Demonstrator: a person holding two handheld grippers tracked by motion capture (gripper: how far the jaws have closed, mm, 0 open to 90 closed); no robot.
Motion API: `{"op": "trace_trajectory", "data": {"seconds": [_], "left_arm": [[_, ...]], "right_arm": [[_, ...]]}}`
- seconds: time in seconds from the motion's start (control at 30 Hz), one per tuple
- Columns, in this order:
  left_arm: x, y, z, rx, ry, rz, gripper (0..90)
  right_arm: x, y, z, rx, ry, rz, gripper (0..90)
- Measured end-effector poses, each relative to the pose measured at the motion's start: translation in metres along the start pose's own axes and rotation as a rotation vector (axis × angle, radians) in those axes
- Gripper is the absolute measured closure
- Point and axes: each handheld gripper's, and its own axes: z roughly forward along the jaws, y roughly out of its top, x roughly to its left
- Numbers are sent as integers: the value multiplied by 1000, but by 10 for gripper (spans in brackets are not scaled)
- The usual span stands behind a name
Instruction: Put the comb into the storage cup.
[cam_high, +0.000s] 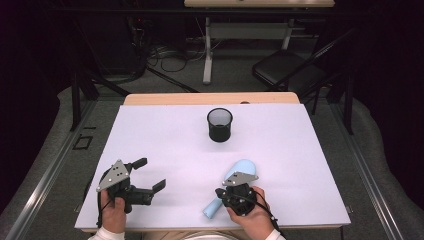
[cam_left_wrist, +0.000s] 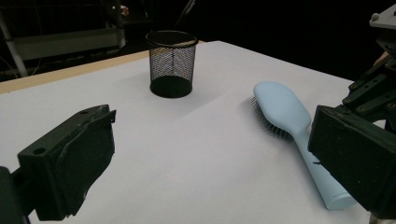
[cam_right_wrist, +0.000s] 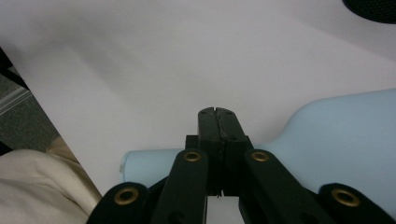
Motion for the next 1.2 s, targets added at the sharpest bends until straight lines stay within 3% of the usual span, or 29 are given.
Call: {"op": "trace_trajectory", "data": {"seconds": [0.8, 1.2], "left_arm": [[1, -1, 0, 7, -1, 2, 8], [1, -1, 0, 11, -1, 1, 8]], "right_arm": [[33, 8, 33, 114, 77, -85, 900], [38, 4, 43, 164, 93, -115, 900]]}}
